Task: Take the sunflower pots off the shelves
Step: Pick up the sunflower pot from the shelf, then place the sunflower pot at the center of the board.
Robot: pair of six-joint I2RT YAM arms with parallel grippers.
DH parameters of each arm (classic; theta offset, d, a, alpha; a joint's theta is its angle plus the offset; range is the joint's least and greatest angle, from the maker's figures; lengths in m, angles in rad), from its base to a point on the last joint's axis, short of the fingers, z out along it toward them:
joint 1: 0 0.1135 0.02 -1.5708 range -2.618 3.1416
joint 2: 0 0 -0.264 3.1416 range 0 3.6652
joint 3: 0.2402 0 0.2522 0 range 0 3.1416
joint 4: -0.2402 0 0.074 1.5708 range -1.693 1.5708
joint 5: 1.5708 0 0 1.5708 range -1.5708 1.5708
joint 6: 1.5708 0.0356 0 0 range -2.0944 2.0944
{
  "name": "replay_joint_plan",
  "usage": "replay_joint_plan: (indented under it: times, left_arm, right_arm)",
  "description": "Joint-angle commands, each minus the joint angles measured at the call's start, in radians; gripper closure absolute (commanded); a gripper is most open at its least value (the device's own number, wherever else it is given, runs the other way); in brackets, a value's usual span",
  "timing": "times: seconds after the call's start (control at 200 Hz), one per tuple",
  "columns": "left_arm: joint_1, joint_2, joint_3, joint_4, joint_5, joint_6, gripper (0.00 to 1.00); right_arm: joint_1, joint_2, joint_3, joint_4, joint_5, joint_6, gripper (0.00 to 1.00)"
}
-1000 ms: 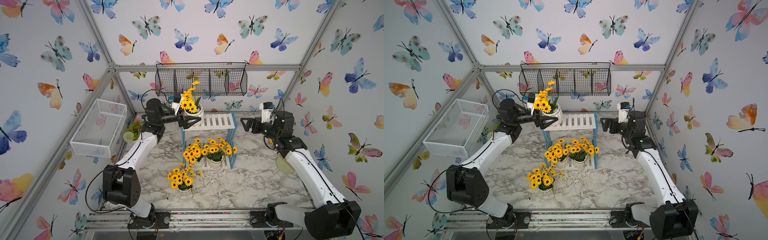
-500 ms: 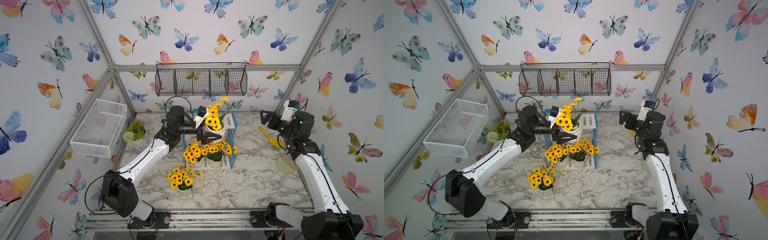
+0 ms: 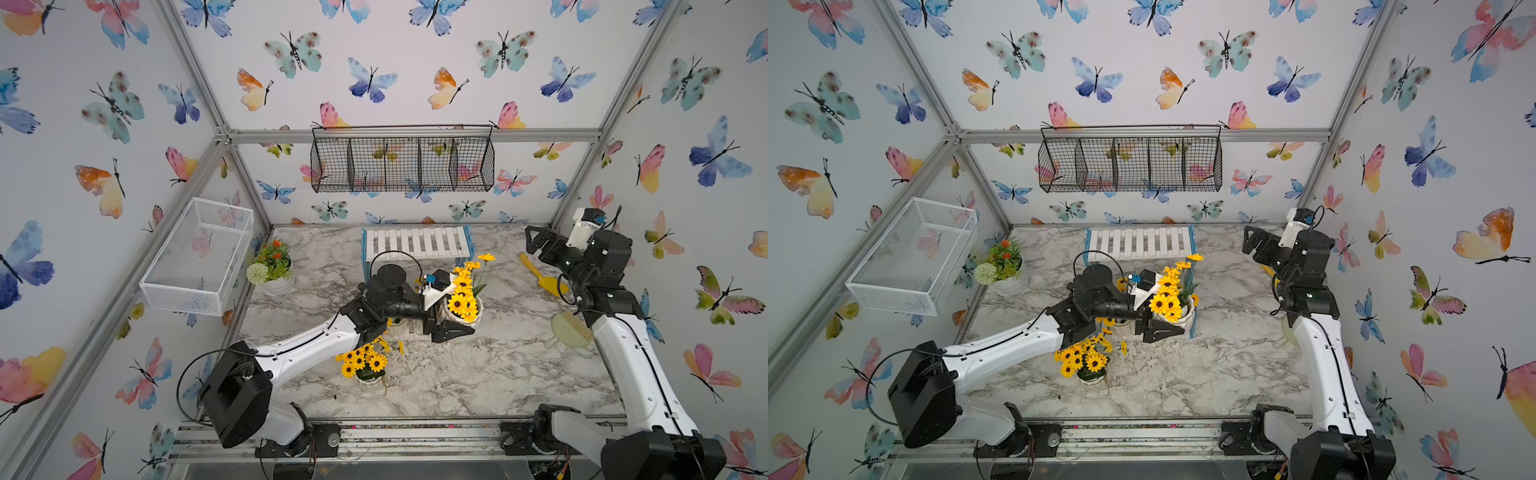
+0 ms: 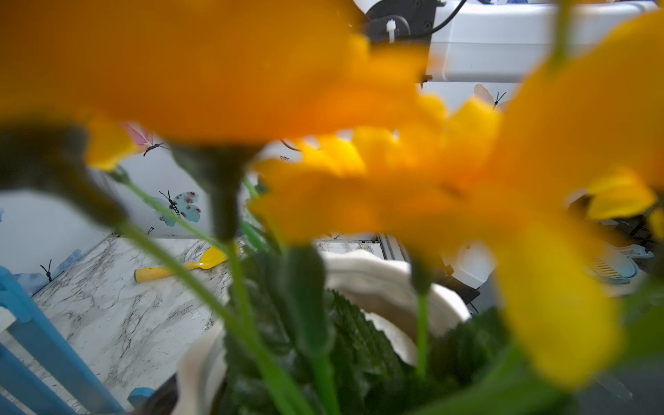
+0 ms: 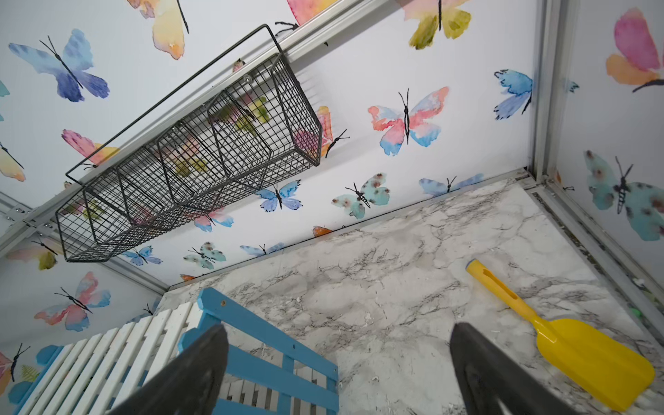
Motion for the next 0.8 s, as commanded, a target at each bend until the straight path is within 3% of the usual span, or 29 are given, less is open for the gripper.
replay_joint_plan:
  times: [0.0, 0.19, 0.506, 0.796]
  left_arm:
    - [-0.033, -0.014, -0.040, 0.240, -0.075, -0.040, 1.00]
    - [-0.089, 0.042, -0.096, 0.365, -0.107, -0.062, 1.00]
    - [-0.141, 0.144, -0.112, 0.428, -0.099, -0.099, 1.00]
    - [-0.181, 0.240, -0.138, 0.457, -0.186, -0.070, 1.00]
  right_arm:
    - [-0.009, -0.023, -0.016, 0.013, 0.021, 0.003, 0.01]
    - [-0.019, -0.023, -0.052, 0.029, 0.001, 0.020, 0.01]
    - [-0.024, -0.029, -0.065, 0.033, -0.004, 0.018, 0.01]
    - [-0.026, -0.038, -0.078, 0.039, -0.007, 0.019, 0.01]
